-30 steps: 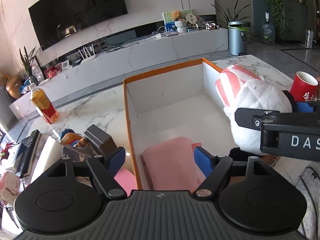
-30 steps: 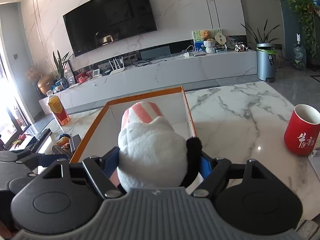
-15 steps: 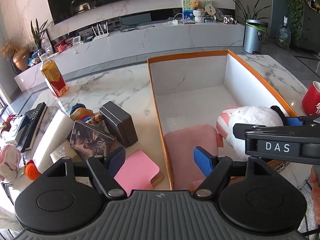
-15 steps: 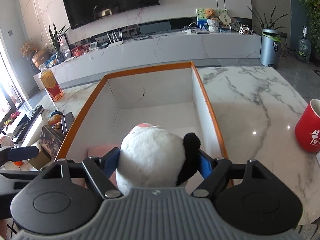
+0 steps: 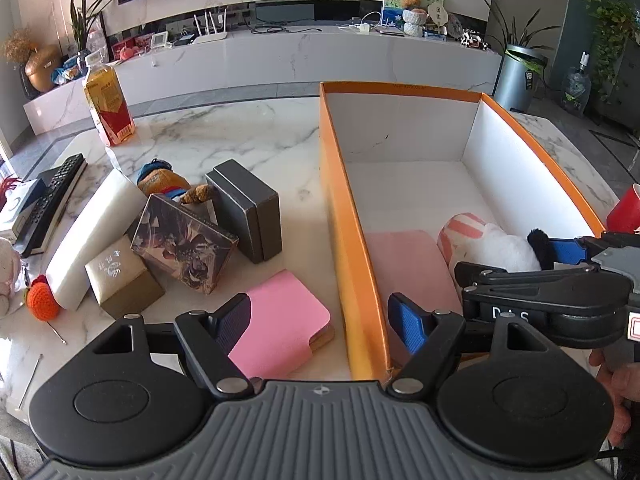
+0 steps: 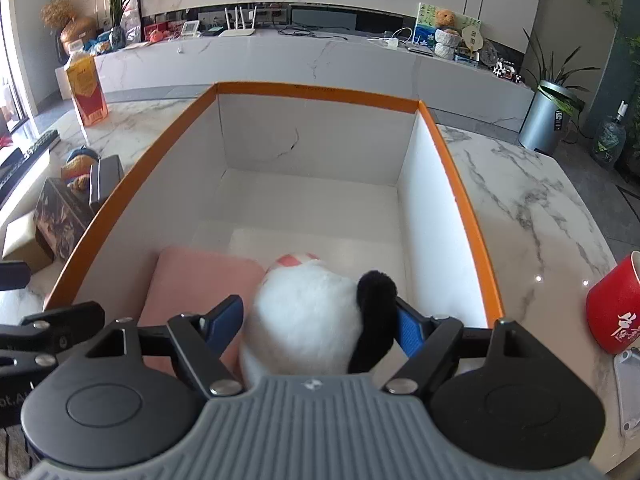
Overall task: Organize objects
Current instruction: 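Lower and release the pouch from the left tool while the right tool releases the plush into the box, then withdraw both open tools from the orange box back toward the table items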
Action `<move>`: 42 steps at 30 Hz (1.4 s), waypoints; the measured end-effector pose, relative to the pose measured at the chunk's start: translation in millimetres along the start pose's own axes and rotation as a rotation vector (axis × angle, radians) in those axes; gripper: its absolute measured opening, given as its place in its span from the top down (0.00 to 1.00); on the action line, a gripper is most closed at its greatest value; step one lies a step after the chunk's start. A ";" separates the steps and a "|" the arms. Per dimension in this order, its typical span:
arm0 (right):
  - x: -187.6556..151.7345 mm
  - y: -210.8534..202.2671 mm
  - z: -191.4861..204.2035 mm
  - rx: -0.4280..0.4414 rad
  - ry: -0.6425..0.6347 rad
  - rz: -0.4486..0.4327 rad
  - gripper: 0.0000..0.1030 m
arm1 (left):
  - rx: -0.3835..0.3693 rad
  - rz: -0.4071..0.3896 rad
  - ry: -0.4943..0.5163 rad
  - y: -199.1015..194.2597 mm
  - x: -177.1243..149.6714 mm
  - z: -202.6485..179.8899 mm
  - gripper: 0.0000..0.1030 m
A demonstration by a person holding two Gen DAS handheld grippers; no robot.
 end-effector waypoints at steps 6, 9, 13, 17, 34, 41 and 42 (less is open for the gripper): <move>-8.3 -3.4 -5.7 0.083 0.128 0.005 0.06 | -0.036 0.015 -0.049 4.1 -4.7 9.1 0.13; -7.9 -9.8 -6.0 0.088 0.133 -0.035 0.06 | -0.044 0.018 -0.067 4.5 -5.6 12.4 0.13; -10.1 -19.1 -6.5 0.085 0.138 -0.113 0.07 | -0.072 0.025 -0.095 4.4 -6.8 14.3 0.13; -11.5 -31.4 -9.7 0.075 0.139 -0.200 0.09 | -0.088 0.032 -0.098 4.3 -7.8 13.8 0.13; 7.3 -80.5 2.4 0.207 0.140 -0.392 0.01 | -0.131 0.020 -0.062 -23.2 -6.0 31.2 0.12; 15.3 -92.4 43.5 0.244 0.037 -0.400 0.01 | -0.181 0.024 -0.119 -31.1 -7.9 47.5 0.13; 15.7 -93.6 45.3 0.252 0.042 -0.400 0.01 | -0.198 0.014 -0.117 -34.4 -7.5 48.9 0.13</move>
Point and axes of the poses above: each gripper's, at about its wrist camera, not at the fingertips, and y roughly the way its jaws point, z to its left, x to its top, the point moved 5 cm from there along y, roughly the way its jaws point, and after that the axes turned 5 degrees about -x, right-handed, at the moved point
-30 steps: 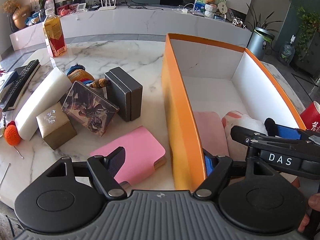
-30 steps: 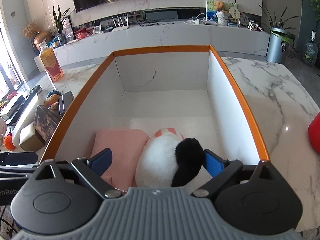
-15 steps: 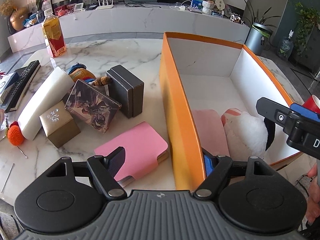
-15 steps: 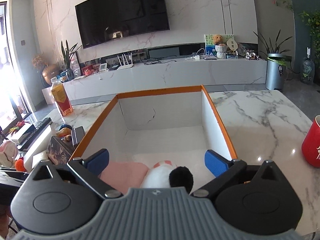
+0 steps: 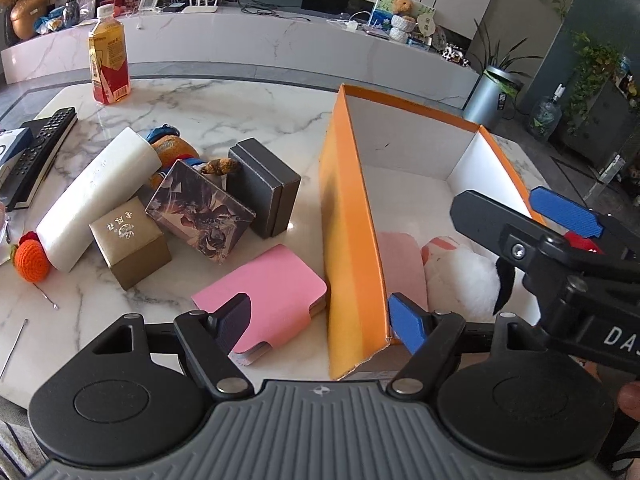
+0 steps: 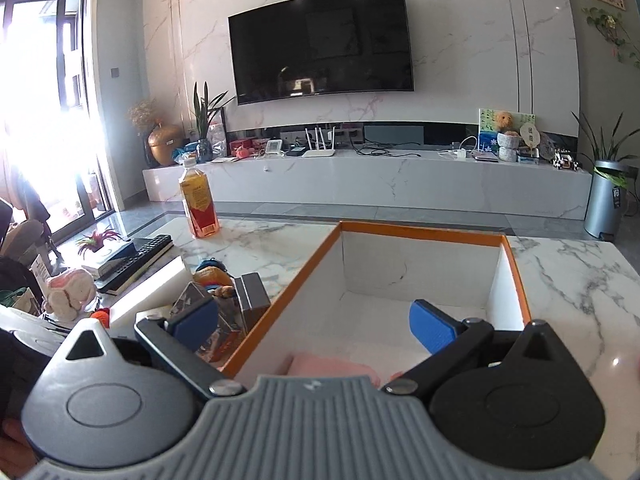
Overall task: Organize objects
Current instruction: 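Withdraw both open tools from the orange box back toward the table items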
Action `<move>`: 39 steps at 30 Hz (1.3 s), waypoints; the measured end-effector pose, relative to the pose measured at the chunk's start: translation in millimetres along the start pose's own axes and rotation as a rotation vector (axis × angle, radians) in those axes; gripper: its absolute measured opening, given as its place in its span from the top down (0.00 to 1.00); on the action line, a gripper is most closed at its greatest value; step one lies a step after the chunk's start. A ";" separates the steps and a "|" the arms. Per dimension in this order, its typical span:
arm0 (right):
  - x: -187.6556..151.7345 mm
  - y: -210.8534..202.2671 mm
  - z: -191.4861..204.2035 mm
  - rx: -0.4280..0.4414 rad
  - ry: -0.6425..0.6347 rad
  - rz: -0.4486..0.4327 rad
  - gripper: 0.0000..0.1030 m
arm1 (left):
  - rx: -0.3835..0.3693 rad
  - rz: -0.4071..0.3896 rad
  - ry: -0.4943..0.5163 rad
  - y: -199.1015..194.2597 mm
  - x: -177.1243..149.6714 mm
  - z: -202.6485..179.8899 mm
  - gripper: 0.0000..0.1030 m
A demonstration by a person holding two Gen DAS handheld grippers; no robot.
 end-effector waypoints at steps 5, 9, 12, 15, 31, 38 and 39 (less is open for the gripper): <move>-7.6 1.8 -10.4 -0.019 0.081 0.050 0.01 | 0.016 -0.053 0.000 -15.8 5.3 12.1 0.13; -21.4 6.3 -32.7 -0.208 -0.018 0.072 0.01 | -0.002 -0.043 -0.068 -8.0 5.7 26.4 0.13; -19.8 2.9 -50.1 -0.280 -0.086 0.030 0.01 | -0.110 -0.043 -0.078 0.1 3.9 19.2 0.13; -21.4 3.5 -71.6 -0.308 -0.064 0.039 0.01 | -0.177 -0.040 -0.069 6.2 3.3 6.2 0.13; -59.4 47.0 -143.7 -0.313 0.235 0.266 0.76 | -0.007 -0.049 0.052 46.3 0.1 -33.9 0.80; -59.9 41.9 -170.2 -0.372 0.265 0.258 0.82 | 0.067 -0.066 0.170 60.8 -4.1 -74.0 0.85; -60.3 40.5 -177.2 -0.375 0.289 0.257 0.82 | 0.074 -0.067 0.177 62.9 -4.9 -79.9 0.85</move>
Point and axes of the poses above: each gripper's, at about its wrist camera, not at the fingertips, and y roughly the way its jaws point, z to its left, x to its top, the point moved 5 cm from there along y, roughly the way its jaws point, and after that the axes turned 5 degrees about -x, right-handed, at the moved point
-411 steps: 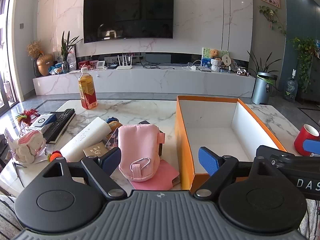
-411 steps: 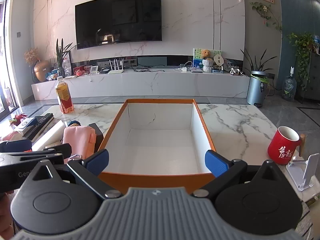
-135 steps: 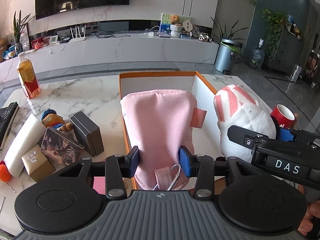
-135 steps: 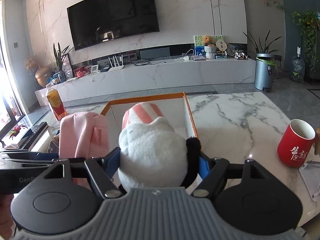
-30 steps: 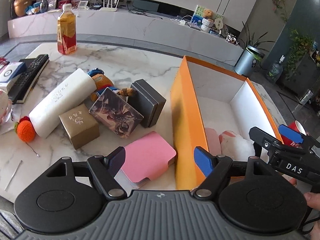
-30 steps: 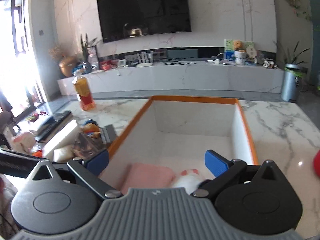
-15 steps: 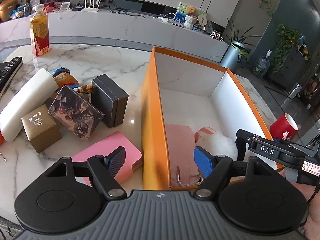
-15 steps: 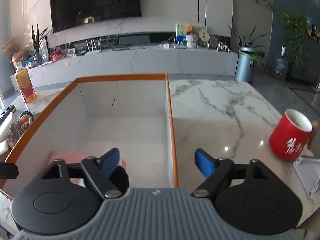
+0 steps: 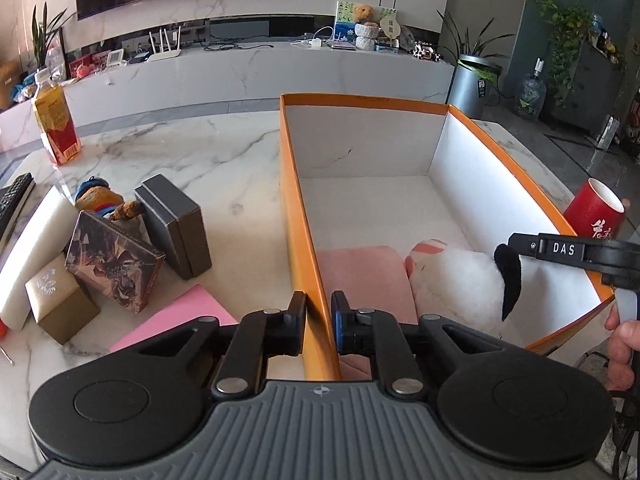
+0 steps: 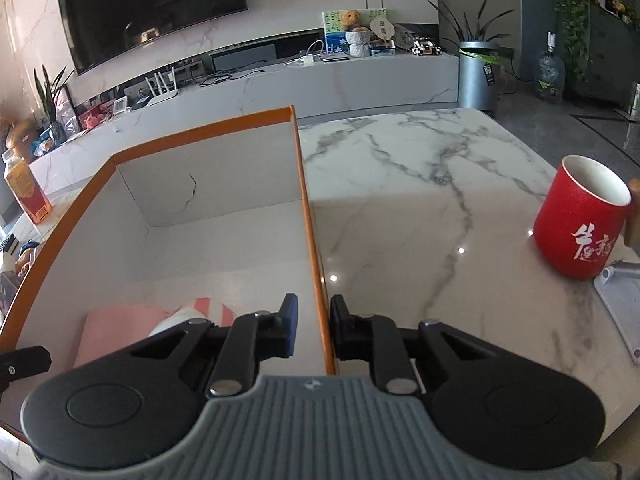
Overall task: Organize objects
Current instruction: 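Withdraw both open tools from the orange box back toward the table items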
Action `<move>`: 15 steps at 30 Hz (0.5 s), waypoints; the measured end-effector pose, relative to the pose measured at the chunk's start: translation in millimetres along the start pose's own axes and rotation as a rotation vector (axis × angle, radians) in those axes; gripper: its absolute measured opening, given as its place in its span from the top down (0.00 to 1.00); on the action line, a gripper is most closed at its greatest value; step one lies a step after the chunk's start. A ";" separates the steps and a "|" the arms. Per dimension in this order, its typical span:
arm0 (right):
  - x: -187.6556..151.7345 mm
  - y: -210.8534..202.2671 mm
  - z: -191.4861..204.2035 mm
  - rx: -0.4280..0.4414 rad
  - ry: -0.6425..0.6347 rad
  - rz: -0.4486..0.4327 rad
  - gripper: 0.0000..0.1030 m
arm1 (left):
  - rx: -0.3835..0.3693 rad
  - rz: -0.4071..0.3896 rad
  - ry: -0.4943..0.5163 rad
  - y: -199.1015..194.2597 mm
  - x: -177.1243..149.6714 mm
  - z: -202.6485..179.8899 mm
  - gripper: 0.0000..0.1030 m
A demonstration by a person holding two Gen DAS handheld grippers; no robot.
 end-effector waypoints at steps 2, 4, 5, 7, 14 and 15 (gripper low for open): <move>5.2 1.3 -15.0 0.020 0.069 0.000 0.79 | 0.017 -0.005 -0.005 2.5 0.5 -10.3 0.85; 9.2 0.1 -24.9 0.063 0.115 -0.002 0.72 | 0.029 -0.012 -0.044 2.8 1.1 -15.5 0.82; 10.4 -2.5 -26.6 0.084 0.118 -0.007 0.67 | 0.027 -0.018 -0.052 2.0 1.8 -17.1 0.74; 11.7 -12.8 -26.5 0.108 0.122 -0.042 0.62 | 0.018 -0.056 -0.015 -5.9 3.8 -21.6 0.55; 28.4 -77.5 14.8 0.106 -0.054 -0.319 0.26 | 0.089 -0.111 -0.065 -50.3 12.9 1.3 0.21; 28.2 -85.7 27.1 0.138 -0.092 -0.339 0.19 | 0.085 -0.108 -0.070 -55.7 13.6 8.5 0.19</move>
Point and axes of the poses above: each gripper's, at about its wrist camera, not at the fingertips, and y roughly the way its jaws point, z to its left, x to its top, the point moved 5 cm from there along y, roughly the way its jaws point, and after that the axes turned 5 degrees about -x, right-handed, at the moved point
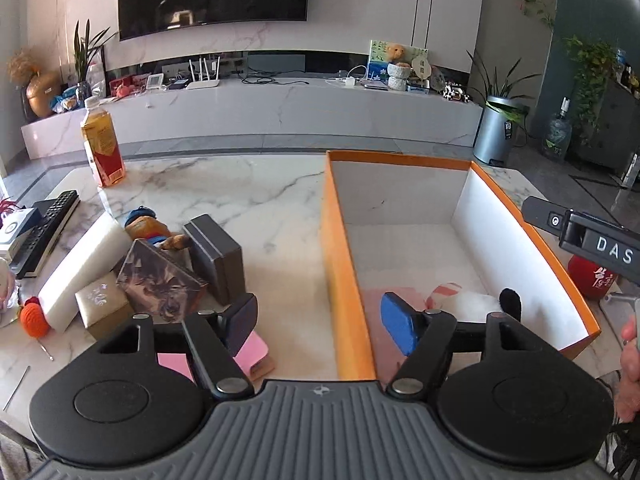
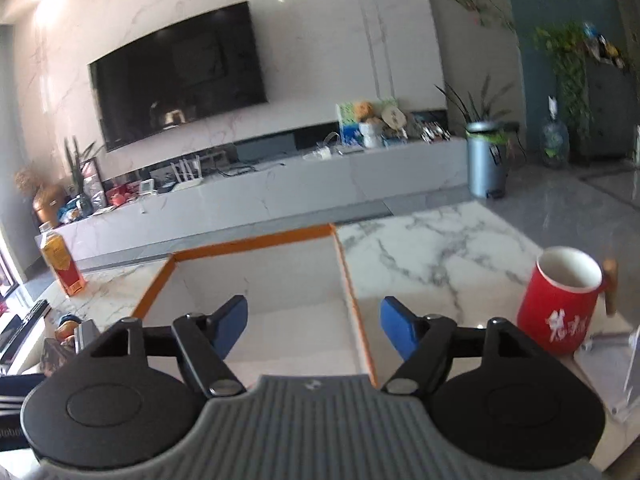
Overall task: Organize objects
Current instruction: 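Withdraw both open tools from the orange box back toward the table items, then grasp the anime card box with the right tool while the left tool reaches the gold box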
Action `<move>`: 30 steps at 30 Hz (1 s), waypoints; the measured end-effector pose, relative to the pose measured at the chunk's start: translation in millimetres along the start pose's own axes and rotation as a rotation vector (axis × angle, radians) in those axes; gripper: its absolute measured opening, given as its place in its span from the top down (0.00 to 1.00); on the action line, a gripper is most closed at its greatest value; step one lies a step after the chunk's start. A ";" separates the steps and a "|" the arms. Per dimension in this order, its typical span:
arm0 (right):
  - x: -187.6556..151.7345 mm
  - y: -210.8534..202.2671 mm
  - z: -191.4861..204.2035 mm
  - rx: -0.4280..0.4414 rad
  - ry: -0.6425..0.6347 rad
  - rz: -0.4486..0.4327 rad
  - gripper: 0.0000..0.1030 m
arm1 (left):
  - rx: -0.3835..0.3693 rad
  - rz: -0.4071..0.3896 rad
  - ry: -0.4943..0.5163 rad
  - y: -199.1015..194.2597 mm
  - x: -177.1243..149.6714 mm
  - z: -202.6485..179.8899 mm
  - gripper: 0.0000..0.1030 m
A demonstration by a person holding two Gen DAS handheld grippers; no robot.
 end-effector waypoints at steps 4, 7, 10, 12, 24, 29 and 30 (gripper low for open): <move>5.4 -16.1 54.8 0.132 -0.078 -0.020 0.07 | 0.080 0.074 -0.056 -8.7 2.9 47.8 0.13; 2.1 -19.4 94.2 0.211 -0.080 0.013 0.01 | 0.147 0.158 -0.073 -5.4 -4.9 88.0 0.13; -4.6 -16.6 130.4 0.267 -0.092 0.069 0.01 | 0.210 0.189 -0.111 -3.6 -14.0 125.5 0.13; -11.6 -13.7 156.3 0.294 -0.120 0.106 0.01 | 0.225 0.203 -0.159 -2.6 -19.2 149.5 0.13; -64.1 43.1 252.0 0.307 -0.273 0.322 0.02 | 0.189 0.224 -0.363 28.9 -25.8 212.7 0.14; -75.3 75.2 274.0 0.308 -0.388 0.376 0.03 | 0.191 0.275 -0.406 59.2 -26.0 223.9 0.15; -78.3 80.8 278.3 0.304 -0.415 0.386 0.05 | 0.198 0.286 -0.407 63.4 -26.9 225.1 0.15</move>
Point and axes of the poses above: each gripper's, at about its wrist camera, not at the fingertips, and y roughly the way its jaws point, z to its left, x to its top, the point moved 5 cm from there along y, roughly the way its jaws point, and after that the axes turned 5 degrees about -x, right-handed, at the moved point
